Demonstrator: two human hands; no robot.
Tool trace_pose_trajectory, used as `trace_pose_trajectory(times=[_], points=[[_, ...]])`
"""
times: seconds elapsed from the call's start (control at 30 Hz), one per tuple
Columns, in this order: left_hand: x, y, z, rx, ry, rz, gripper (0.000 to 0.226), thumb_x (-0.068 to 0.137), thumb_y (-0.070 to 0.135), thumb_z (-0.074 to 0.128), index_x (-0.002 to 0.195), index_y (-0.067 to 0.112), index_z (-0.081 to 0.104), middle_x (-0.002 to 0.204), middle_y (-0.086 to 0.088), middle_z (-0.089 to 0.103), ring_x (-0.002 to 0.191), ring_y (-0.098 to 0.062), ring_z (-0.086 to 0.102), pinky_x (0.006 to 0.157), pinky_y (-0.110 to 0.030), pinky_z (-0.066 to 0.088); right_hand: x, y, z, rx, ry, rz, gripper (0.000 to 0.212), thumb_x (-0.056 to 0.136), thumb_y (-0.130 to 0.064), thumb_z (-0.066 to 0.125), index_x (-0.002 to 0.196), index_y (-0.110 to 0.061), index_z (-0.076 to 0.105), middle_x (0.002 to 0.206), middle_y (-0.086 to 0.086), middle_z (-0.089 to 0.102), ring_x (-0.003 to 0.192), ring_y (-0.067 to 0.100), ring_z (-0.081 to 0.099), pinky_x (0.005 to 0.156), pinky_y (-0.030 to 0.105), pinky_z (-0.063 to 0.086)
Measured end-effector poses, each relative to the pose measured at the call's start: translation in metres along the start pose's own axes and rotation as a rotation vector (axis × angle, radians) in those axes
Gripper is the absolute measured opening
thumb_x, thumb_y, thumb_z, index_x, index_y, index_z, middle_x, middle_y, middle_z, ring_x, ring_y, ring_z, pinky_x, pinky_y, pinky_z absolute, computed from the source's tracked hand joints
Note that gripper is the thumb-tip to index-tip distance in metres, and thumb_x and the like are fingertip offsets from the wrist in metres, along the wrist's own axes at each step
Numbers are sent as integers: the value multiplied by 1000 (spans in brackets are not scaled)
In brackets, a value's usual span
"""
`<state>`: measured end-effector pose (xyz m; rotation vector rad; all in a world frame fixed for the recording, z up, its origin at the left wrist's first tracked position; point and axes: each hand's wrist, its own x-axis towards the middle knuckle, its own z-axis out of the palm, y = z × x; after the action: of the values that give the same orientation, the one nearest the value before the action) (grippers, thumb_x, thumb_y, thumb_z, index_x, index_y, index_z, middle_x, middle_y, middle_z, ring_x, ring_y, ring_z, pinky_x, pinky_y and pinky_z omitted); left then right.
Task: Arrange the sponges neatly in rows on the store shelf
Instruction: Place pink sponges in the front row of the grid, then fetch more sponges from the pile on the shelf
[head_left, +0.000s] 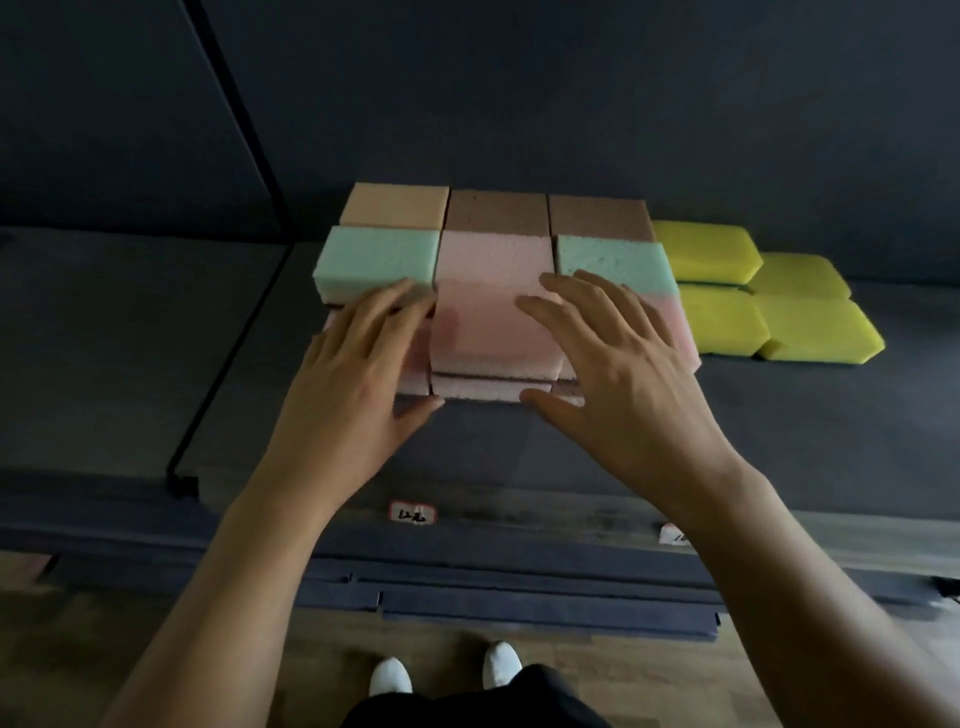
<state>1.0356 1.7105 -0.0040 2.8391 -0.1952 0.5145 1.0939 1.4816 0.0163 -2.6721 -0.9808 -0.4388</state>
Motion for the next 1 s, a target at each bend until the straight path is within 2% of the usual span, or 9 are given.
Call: trace_pose_trajectory(times=[0.13,0.27,0.43,0.53,0.73,0.9,1.0], points=[[-24,-13,-11,54,24,-88,78,76,36,75,141,10,42,147,-8,41,135,-28,40,103,-47,43,18,-22,-3,87,41,-113,63,85,-36,73,140,-17,50,148,6,46,139,29,39,110,45,37],[-47,-29,-26,94,73,-127,56,83,38,65,131,11,54,137,-6,53,123,-25,51,94,-39,46,34,-57,6,161,59,-214,52,88,-31,71,134,-15,55,141,5,53,132,25,46,106,40,40],[-91,-71,-58,157,139,-229,36,86,34,65,117,14,65,118,-1,64,102,-23,62,80,-38,49,60,-126,30,265,0,-341,46,87,-30,69,130,-16,58,128,2,61,116,24,59,87,43,54],[-122,-107,-80,228,113,-313,32,84,31,70,111,14,67,109,0,66,93,-25,64,75,-36,50,80,-179,49,256,-20,-398,43,87,-30,70,126,-17,61,123,1,64,109,24,63,76,40,57],[-182,-198,-134,309,85,-449,32,83,33,70,110,17,66,105,1,67,93,-24,65,74,-37,51,127,-305,91,261,-44,-477,42,83,-30,74,121,-16,65,115,1,68,100,25,67,69,40,58],[-214,-269,-179,386,77,-573,34,82,36,69,111,19,64,106,1,65,93,-23,64,73,-38,52,173,-397,115,258,-30,-503,43,84,-35,72,123,-19,63,117,0,67,103,24,65,71,35,55],[-223,-301,-196,409,76,-589,35,85,40,65,114,21,60,108,2,63,96,-20,62,76,-38,52,196,-436,123,266,-58,-496,44,86,-36,69,126,-19,60,120,0,64,106,23,62,74,35,53]])
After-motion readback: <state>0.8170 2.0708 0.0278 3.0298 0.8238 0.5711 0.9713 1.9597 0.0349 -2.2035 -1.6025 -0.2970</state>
